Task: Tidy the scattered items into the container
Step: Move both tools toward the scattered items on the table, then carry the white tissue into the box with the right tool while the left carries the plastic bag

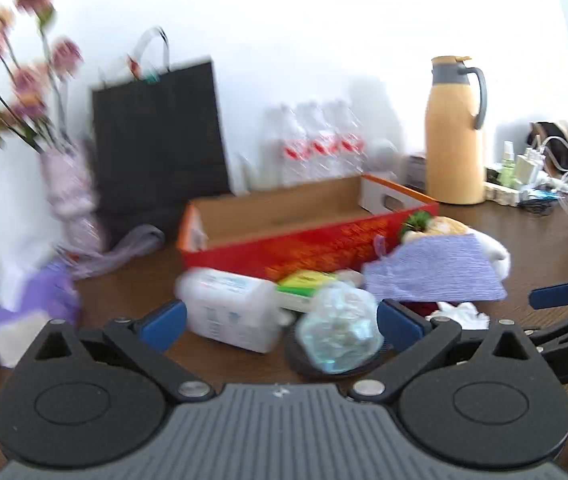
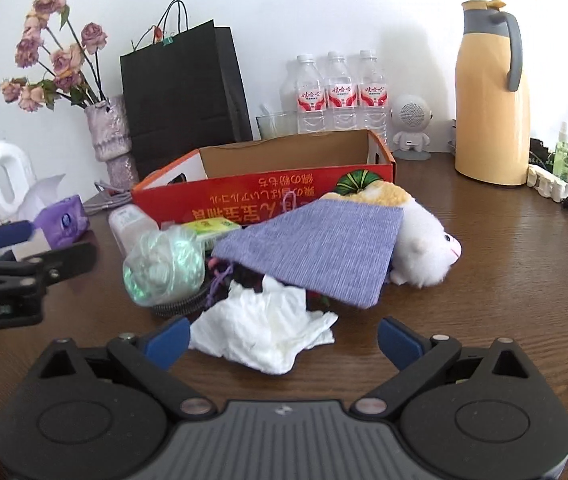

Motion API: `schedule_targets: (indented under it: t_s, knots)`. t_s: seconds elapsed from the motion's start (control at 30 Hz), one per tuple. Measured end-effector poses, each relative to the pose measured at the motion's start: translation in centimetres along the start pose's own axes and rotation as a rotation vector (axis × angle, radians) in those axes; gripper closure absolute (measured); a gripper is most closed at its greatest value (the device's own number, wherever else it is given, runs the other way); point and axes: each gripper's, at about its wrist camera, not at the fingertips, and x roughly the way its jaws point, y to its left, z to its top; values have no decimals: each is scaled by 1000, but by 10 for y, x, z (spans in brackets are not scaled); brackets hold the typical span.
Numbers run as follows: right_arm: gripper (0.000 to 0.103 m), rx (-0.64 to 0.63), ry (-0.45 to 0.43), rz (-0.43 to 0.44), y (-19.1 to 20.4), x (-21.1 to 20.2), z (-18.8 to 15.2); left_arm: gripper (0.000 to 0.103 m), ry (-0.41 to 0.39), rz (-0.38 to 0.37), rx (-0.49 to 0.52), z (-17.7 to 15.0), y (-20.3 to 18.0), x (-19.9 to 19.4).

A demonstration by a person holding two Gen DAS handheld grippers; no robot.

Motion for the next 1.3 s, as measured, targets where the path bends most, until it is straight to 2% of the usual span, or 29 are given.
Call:
schedule_targets:
  t_s: [0.07,0.1,0.13,0.17,0.27,0.3,0.33,0.37,0.4,0.43,0.47,0.57,0.73,0.83,0.97,1.1,1.2,1.3]
  knots:
    - [5,-8,-1,-15,-1,3,3,0,36,-50,-16,2,-3,19]
    - [5,-11,-1,-11,0,5,3,4,57,-48,-23,2,-5,26]
    - [9,-17,-2,1,1,7,4,15,84,-37,-30,3,-7,35]
    - [13,-28,-3,16,4,10,4,21,112,-29,-39,3,-7,42]
    - [19,-71,10,37,14,20,4,51,157,-90,-108,-3,0,52]
    - [23,-81,14,36,16,23,4,64,161,-100,-131,-4,2,52]
    - [41,-90,22,27,19,26,3,66,162,-99,-144,-5,3,51]
    - [64,-103,44,19,21,30,2,68,154,-89,-145,-5,3,49]
    - [72,-116,60,16,22,34,1,71,138,-81,-137,-4,3,45]
    - [74,-123,50,14,23,33,0,73,117,-72,-126,-3,1,38]
    - [79,-131,44,15,23,30,0,74,96,-59,-114,0,0,29]
    - [81,-147,26,-3,24,14,-1,75,11,6,-103,8,-5,-9]
    - [82,-133,-133,30,22,-46,-7,75,-148,55,-158,13,-7,-69]
    - [81,-105,-234,8,21,-64,4,75,-203,47,-157,29,-4,-74]
    - [81,-78,-314,21,14,-62,59,75,-281,38,-130,62,11,-51]
    - [81,-88,-315,26,3,-34,143,72,-241,54,-101,116,33,5]
    - [80,-103,-202,39,-6,15,206,72,-114,108,-76,156,49,73]
    - [81,-60,-77,4,-23,83,256,73,83,79,-126,182,66,150]
